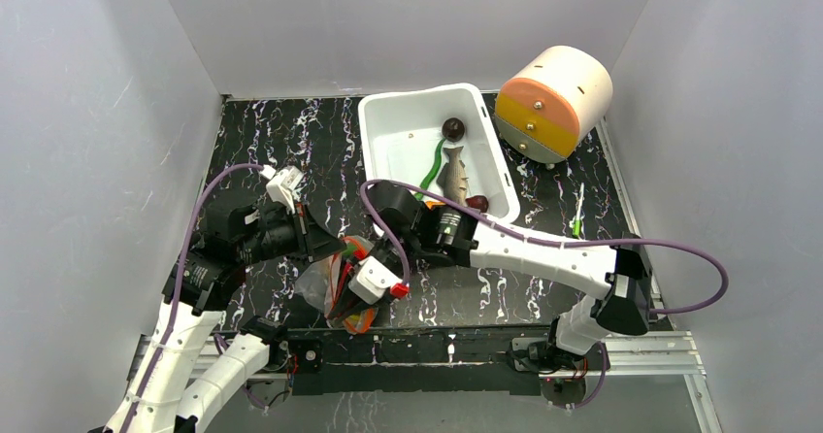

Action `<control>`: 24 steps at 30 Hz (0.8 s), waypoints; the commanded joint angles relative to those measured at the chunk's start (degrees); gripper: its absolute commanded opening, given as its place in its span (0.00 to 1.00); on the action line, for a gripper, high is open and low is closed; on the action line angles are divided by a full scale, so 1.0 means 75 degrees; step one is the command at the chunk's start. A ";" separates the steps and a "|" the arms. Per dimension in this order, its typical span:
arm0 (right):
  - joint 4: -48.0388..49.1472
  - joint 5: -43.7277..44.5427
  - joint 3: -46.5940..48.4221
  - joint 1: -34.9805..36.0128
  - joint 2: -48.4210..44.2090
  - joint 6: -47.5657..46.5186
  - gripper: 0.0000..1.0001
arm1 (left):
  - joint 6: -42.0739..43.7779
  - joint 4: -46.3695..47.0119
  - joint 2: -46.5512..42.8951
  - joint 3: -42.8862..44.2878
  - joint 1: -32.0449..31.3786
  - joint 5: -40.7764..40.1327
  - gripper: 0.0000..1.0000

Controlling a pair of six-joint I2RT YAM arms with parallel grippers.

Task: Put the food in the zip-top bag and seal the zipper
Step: Place the fake vegetable in the zipper food storage bag.

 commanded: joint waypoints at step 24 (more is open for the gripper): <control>0.0051 0.4302 -0.1177 0.0030 -0.0572 -0.2514 0.00 | -0.0224 0.0647 -0.0448 0.0065 0.0002 0.2022 0.00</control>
